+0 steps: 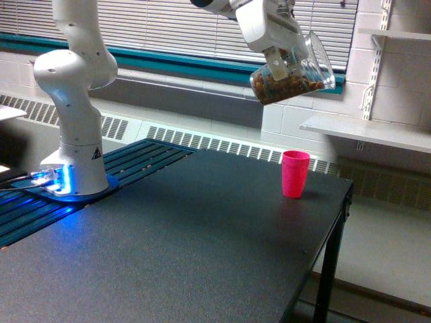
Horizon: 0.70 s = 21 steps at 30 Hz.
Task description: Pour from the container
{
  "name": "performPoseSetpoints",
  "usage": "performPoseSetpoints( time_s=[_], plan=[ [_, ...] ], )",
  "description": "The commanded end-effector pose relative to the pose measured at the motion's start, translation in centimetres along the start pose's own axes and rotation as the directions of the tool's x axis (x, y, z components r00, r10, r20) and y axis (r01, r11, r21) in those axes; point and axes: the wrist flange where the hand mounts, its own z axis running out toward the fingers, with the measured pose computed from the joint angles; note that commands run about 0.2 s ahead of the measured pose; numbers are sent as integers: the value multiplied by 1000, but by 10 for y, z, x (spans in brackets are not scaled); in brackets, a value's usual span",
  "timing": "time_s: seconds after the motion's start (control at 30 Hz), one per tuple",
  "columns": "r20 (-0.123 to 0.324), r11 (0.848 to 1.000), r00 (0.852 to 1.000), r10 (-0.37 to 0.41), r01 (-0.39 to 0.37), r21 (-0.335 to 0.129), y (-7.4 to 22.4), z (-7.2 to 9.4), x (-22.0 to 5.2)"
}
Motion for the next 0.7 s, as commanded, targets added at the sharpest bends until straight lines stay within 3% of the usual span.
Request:
performPoseSetpoints(
  time_s=[0.03, 0.1, 0.27, 0.47, 0.63, 0.7],
  plan=[
    [-60, 995, 996, 70, -66, 76, -25, -25, -35],
    [-73, 991, 992, 100, -92, 97, -30, -30, -45],
    [-102, 987, 991, 85, -70, 143, -37, -43, -78],
    [-86, 994, 995, -50, 58, 96, -40, -28, -128],
    [-6, 987, 989, -150, 150, 55, -43, -3, -175],
    [-4, 983, 985, -170, 170, 63, -54, -4, -177]
  ],
)
